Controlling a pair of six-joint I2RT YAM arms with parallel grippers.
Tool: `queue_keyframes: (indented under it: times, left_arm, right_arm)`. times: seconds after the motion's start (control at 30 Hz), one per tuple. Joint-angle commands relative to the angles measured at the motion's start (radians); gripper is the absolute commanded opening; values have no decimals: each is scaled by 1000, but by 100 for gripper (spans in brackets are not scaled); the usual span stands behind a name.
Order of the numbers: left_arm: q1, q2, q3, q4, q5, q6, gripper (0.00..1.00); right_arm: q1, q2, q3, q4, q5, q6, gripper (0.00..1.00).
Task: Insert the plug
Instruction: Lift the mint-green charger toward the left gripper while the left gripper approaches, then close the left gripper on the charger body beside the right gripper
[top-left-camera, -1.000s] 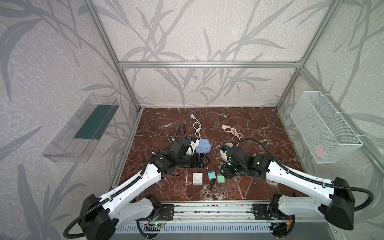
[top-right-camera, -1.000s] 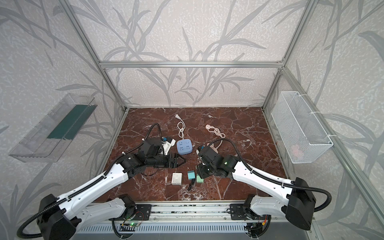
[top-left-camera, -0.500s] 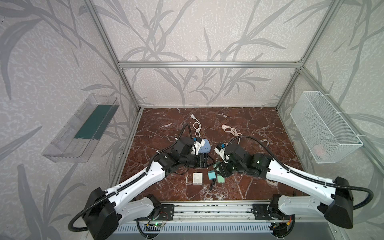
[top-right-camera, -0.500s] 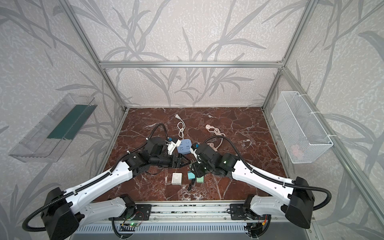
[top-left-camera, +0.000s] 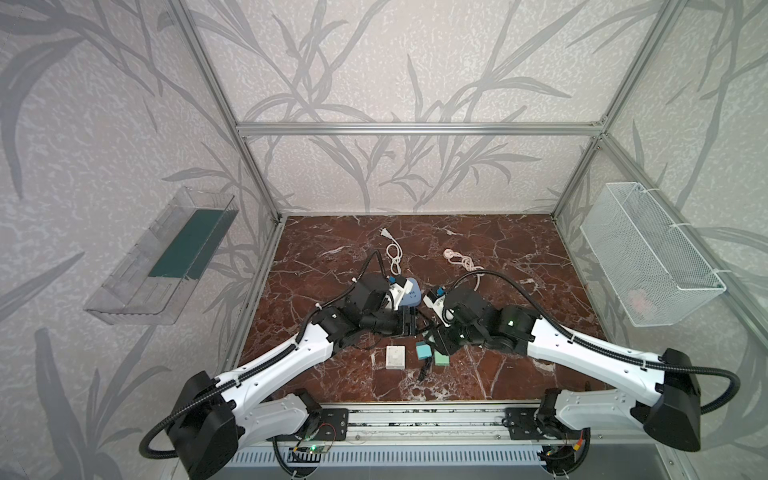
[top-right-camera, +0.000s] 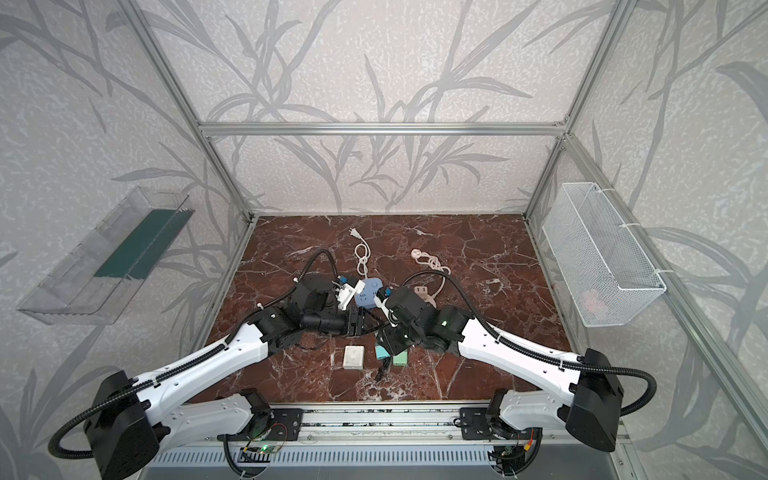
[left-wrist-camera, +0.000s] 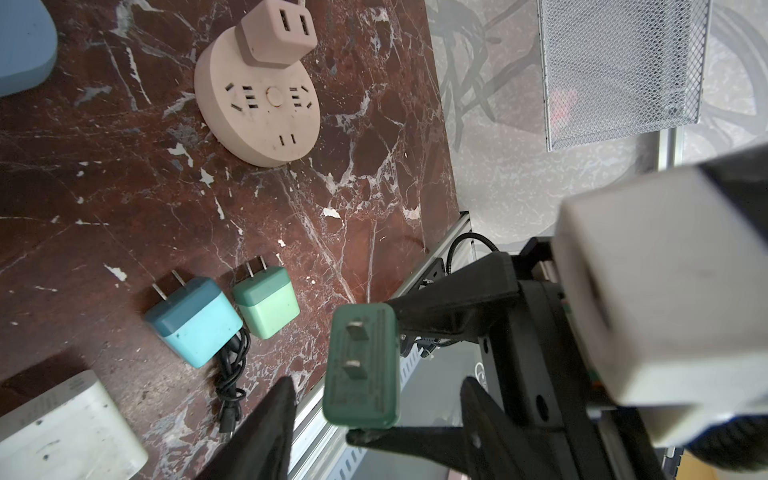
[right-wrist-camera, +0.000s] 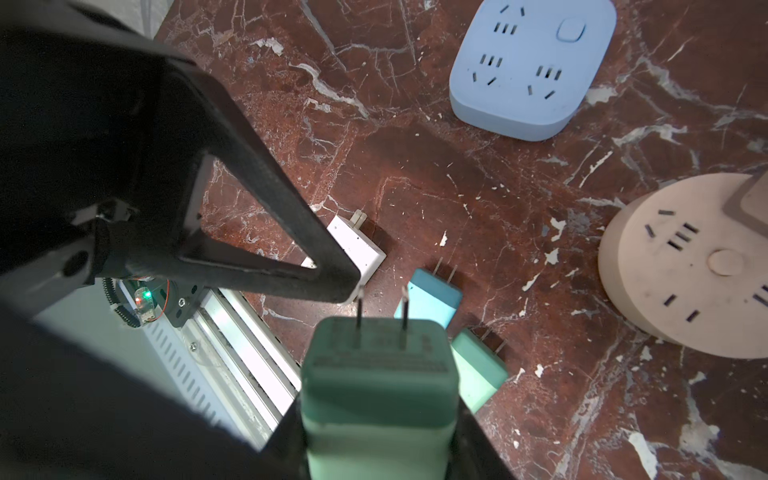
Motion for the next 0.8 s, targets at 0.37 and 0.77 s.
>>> queue_keyframes:
  times: [0.37, 0.77]
  left_arm:
    - [-6, 20, -12, 27, 8, -17, 52]
    - [-6, 23, -20, 50, 8, -31, 41]
  right_arm:
    - [10, -21, 49, -1, 37, -18, 0]
    - [21, -15, 58, 18, 32, -30, 0]
